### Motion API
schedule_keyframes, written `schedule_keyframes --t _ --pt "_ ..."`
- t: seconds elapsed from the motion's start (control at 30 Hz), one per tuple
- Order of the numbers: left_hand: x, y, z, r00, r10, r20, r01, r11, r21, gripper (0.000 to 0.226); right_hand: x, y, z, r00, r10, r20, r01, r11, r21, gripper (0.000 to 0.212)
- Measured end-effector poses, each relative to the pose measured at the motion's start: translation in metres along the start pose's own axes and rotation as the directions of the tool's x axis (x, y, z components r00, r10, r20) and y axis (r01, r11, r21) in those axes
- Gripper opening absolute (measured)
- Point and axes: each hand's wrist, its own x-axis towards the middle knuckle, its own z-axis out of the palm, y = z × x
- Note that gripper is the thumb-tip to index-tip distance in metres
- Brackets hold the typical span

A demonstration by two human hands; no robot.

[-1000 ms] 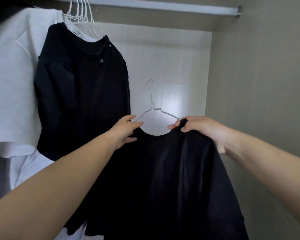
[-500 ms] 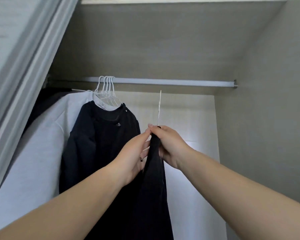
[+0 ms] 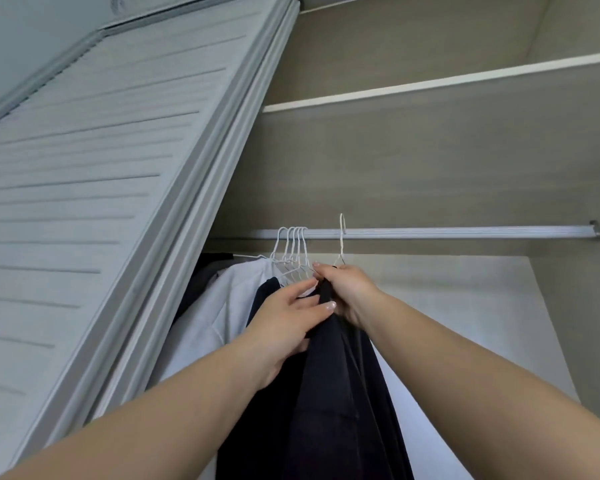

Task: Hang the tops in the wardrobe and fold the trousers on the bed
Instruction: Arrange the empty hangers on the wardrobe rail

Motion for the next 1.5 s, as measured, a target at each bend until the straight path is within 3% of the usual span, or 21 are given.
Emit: schedule_keyframes --t 0.23,0.43,0.6,0.93,1.07,1.27,1.43,1.5 --pt "0.014 -0.011 -0.033 0.993 0.019 -0.12 -0.01 0.997 0.08 0.06 0.035 0.009 0.05 0.999 -0.02 0.04 0.019 0.999 0.029 0.009" --pt "0.025 -0.012 -0.037 0.988 0.024 -0.154 -0.009 0.995 0.095 0.058 0.057 0.009 0.055 0.999 -0.015 -0.035 0.016 0.999 0.031 0.017" --pt "0.021 -0.016 -0.044 0.982 -0.003 -0.187 0.026 0.993 0.117 0.058 0.054 0.024 0.06 0.998 0.026 0.058 -0.027 0.999 0.018 0.019" --pt "-0.008 -0.017 -0.048 0.966 0.033 -0.255 0.018 0.98 0.199 0.063 -0.011 0.05 0.038 0.962 -0.205 0.183 0.198 0.979 0.058 0.04" --pt "-0.047 -0.008 -0.036 0.973 0.003 -0.231 0.049 0.974 0.219 0.063 -0.058 0.056 0.013 0.943 -0.206 0.26 0.168 0.972 0.162 0.042" --pt "-0.143 0.028 -0.012 0.947 -0.044 -0.319 0.13 0.959 0.253 0.037 -0.146 0.053 -0.005 0.881 -0.257 0.397 0.158 0.951 0.264 0.026" --pt "-0.271 0.045 0.008 0.901 -0.064 -0.428 0.228 0.911 0.344 0.02 -0.237 0.066 0.006 0.806 -0.216 0.551 -0.004 0.929 0.369 0.021" --pt "-0.333 0.053 0.013 0.854 -0.093 -0.511 0.32 0.869 0.377 0.018 -0.281 0.07 0.018 0.755 -0.179 0.631 -0.119 0.909 0.4 0.02"
